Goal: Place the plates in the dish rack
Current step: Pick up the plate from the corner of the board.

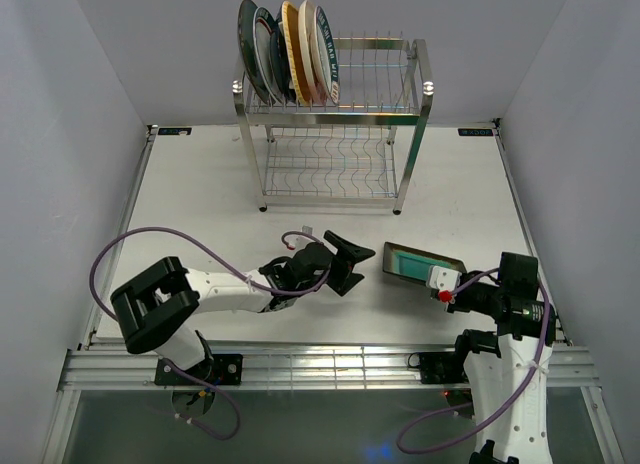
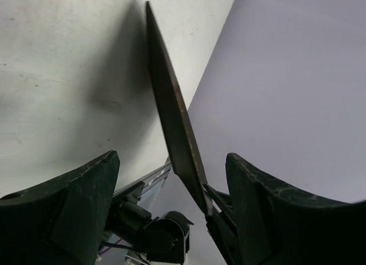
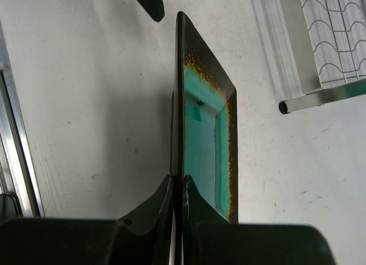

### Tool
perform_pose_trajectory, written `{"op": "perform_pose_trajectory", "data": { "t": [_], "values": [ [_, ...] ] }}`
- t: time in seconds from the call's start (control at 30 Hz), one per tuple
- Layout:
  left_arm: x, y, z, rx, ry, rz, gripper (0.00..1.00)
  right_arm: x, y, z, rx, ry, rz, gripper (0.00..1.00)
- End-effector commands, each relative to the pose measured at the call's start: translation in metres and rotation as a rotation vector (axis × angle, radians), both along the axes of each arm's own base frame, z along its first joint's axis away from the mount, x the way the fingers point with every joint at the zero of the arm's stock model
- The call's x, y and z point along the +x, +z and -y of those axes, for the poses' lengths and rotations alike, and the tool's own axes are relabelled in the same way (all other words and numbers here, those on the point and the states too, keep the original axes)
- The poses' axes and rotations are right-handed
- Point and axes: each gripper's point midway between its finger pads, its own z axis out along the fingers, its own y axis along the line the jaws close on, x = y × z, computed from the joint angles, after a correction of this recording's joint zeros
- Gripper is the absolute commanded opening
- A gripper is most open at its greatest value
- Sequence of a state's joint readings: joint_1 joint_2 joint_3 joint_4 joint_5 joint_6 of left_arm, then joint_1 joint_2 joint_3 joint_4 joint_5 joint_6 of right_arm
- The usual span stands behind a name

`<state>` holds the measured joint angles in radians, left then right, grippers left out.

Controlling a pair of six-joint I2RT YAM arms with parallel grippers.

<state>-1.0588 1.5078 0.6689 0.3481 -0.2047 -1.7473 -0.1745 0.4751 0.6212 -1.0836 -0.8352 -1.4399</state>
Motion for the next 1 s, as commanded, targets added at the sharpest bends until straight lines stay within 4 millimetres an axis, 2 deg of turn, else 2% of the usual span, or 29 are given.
{"op": "perform_pose_trajectory", "data": {
  "t": [0.0,0.23,0.5,0.6,0.67,0.77,0.87,0.9,0.97],
  "values": [
    [-0.002,0.006,0.014,-0.071,-0.03,-0.08,0.85,-0.031,0.054,-0.048,0.157,0.325,0.28,0.08],
    [-0.002,0.004,0.029,-0.089,-0.068,-0.098,0.85,-0.039,0.056,-0.049,0.155,0.335,0.284,0.08],
    [0.003,0.016,0.048,-0.127,-0.1,-0.083,0.84,-0.041,0.058,-0.051,0.163,0.339,0.296,0.08],
    [0.001,0.01,0.054,-0.125,-0.125,-0.103,0.82,-0.042,0.058,-0.051,0.163,0.342,0.301,0.08],
    [0.0,0.007,0.058,-0.127,-0.136,-0.113,0.8,-0.042,0.059,-0.052,0.164,0.343,0.304,0.08],
    [-0.004,0.003,0.068,-0.141,-0.178,-0.131,0.71,-0.043,0.059,-0.052,0.168,0.345,0.306,0.08],
    [-0.004,-0.001,0.073,-0.15,-0.19,-0.139,0.59,-0.043,0.059,-0.052,0.166,0.344,0.308,0.08],
    [-0.004,-0.002,0.074,-0.152,-0.191,-0.141,0.53,-0.043,0.058,-0.052,0.165,0.345,0.308,0.08],
    [-0.003,-0.002,0.072,-0.16,-0.183,-0.136,0.47,-0.043,0.056,-0.052,0.16,0.343,0.309,0.08]
  ]
}}
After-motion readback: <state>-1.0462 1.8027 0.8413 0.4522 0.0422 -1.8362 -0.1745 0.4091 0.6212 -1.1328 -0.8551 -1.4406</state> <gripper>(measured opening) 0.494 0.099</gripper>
